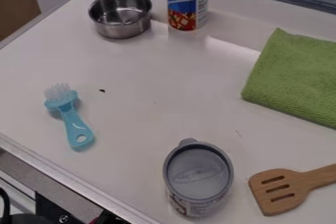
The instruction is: Moved the blue and white can to the middle of the table
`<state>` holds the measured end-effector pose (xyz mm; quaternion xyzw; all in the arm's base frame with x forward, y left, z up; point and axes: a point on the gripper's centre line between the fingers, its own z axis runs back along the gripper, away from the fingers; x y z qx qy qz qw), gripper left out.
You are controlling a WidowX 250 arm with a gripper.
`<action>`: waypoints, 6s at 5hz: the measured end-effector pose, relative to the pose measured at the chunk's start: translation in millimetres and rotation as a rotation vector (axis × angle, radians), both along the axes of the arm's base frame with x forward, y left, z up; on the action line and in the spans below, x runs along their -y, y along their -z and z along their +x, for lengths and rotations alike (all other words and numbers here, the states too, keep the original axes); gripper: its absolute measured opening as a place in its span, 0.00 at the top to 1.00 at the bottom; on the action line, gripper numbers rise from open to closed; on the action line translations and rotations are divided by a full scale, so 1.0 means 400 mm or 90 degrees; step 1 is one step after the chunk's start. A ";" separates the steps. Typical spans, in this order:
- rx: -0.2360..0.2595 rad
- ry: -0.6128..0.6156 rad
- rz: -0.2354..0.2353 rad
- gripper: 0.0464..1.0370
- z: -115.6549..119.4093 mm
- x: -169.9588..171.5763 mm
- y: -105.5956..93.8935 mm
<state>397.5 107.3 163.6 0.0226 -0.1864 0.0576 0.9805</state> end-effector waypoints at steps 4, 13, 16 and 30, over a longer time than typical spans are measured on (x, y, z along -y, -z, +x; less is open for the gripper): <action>0.094 -0.022 -0.020 0.04 0.152 0.047 0.000; -0.140 -0.138 -0.080 0.04 0.098 0.110 0.182; -0.213 -0.108 -0.074 0.04 0.024 0.151 0.209; -0.136 0.145 -0.010 0.04 -0.231 0.411 0.054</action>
